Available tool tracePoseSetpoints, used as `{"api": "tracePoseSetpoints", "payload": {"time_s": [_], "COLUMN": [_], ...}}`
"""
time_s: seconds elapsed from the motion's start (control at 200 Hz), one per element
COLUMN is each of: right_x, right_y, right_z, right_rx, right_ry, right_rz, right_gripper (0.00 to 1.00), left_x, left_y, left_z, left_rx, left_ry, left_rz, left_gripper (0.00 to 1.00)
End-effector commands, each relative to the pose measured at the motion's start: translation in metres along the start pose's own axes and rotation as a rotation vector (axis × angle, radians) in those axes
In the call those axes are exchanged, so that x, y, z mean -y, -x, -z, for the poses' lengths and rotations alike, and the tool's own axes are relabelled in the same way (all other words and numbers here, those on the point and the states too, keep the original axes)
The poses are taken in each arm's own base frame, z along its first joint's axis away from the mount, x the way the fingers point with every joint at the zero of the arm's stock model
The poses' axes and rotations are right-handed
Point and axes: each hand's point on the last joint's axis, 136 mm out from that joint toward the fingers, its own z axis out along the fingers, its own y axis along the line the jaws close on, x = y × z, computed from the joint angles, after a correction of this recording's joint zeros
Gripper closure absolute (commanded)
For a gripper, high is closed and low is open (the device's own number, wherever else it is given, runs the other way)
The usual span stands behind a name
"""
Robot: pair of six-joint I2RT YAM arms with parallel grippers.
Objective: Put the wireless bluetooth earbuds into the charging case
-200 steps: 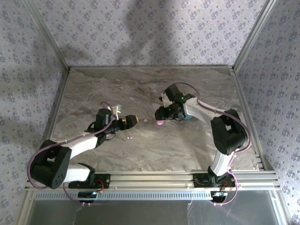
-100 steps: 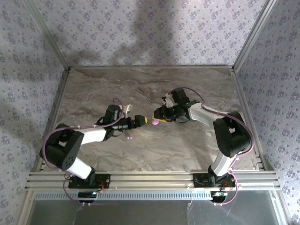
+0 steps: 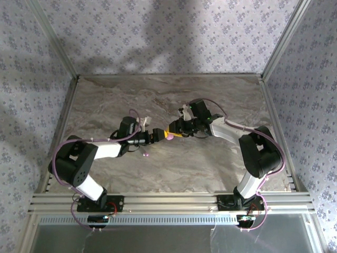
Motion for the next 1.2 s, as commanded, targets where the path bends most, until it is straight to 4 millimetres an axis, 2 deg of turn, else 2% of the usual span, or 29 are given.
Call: {"api": "tracePoseSetpoints", "payload": {"time_s": [0.0,0.34,0.875,1.194], "right_x": [-0.012,-0.02,-0.013,0.004], "right_y": [-0.003,-0.007,-0.007,-0.007], "right_z": [0.001,-0.002,-0.001,-0.003], "right_rx": [-0.008,-0.011,-0.005,-0.003], "right_ry": [0.042,0.082,0.074,0.044], "right_rz": [0.005,-0.003,-0.023,-0.053], "right_gripper": [0.62,0.62,0.63,0.63], "left_x": [0.008,0.001,-0.023,-0.039], "left_y": [0.01,0.01,0.007,0.004], "left_z": [-0.001,-0.002,-0.008,-0.012], "left_rx": [0.019,0.022,-0.002,-0.032], "left_ry": [-0.036,-0.033,0.049,0.096], "left_rz": [-0.018,0.004,0.052,0.09], "left_gripper": [0.07,0.21,0.26,0.28]}}
